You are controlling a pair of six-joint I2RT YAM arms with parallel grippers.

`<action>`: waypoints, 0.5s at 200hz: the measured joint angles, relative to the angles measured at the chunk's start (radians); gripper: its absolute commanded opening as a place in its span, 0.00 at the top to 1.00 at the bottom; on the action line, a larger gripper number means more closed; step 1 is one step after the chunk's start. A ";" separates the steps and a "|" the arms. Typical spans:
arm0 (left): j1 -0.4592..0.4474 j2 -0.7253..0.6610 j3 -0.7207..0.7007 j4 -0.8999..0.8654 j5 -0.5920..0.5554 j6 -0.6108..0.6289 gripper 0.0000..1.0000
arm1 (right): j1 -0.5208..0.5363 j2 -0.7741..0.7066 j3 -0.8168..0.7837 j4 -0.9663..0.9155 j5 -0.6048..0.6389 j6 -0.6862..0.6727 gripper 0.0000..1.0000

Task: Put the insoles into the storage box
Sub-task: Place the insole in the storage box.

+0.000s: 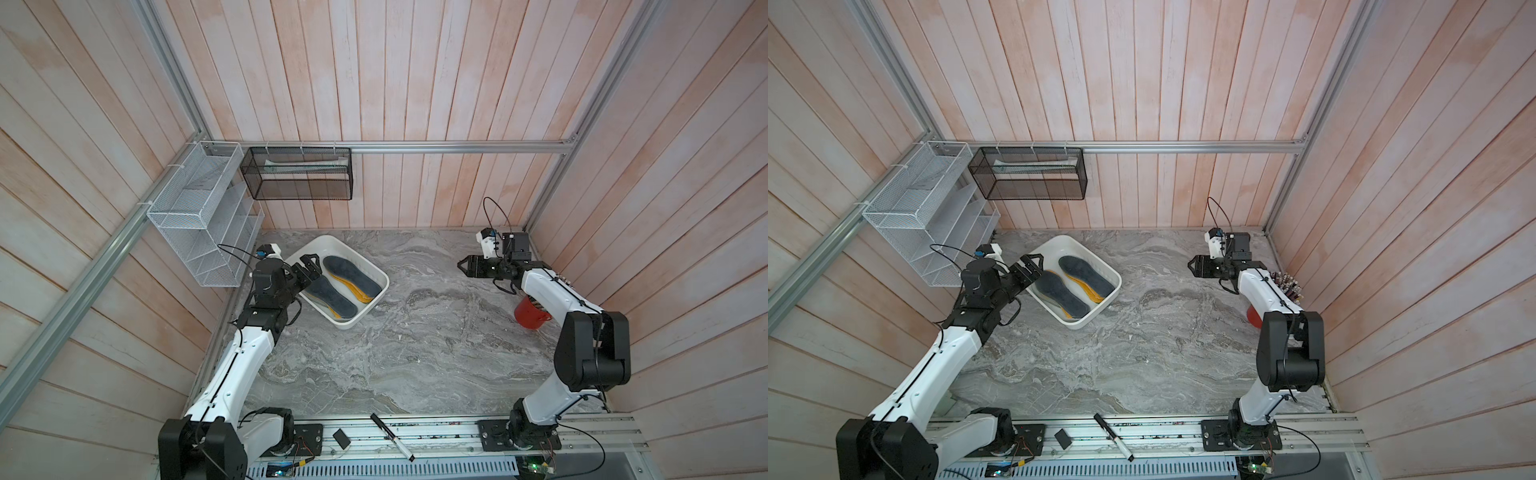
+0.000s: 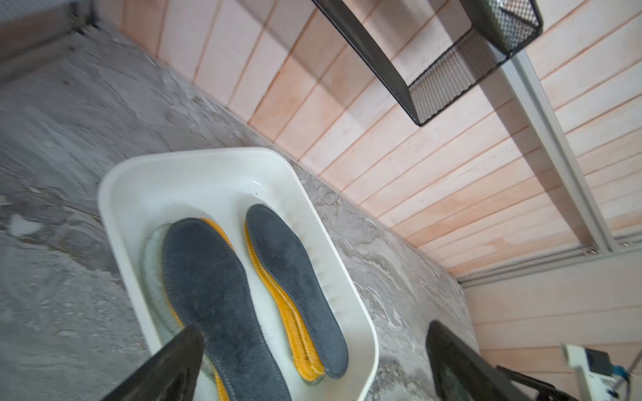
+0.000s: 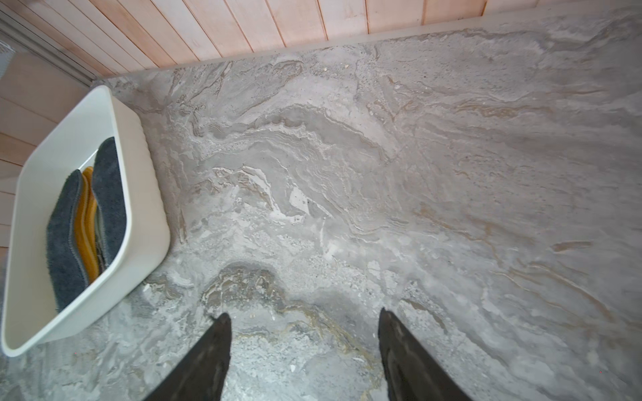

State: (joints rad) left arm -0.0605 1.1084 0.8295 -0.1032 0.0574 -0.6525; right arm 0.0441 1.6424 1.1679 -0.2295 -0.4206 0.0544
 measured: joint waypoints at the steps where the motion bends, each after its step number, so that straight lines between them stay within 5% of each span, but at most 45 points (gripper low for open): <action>1: 0.000 -0.002 -0.001 -0.001 -0.003 0.001 0.00 | -0.002 -0.003 -0.006 0.004 0.003 -0.003 0.30; 58: 0.006 -0.043 -0.088 -0.065 -0.252 0.116 0.00 | -0.091 -0.181 -0.294 0.286 0.105 -0.011 0.27; 100: 0.017 -0.073 -0.181 -0.009 -0.329 0.220 0.00 | -0.127 -0.259 -0.425 0.472 0.181 0.014 0.25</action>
State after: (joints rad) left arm -0.0437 1.0351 0.6483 -0.1123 -0.2718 -0.4328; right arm -0.0830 1.3834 0.7425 0.2428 -0.2394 0.0681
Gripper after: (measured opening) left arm 0.999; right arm 0.750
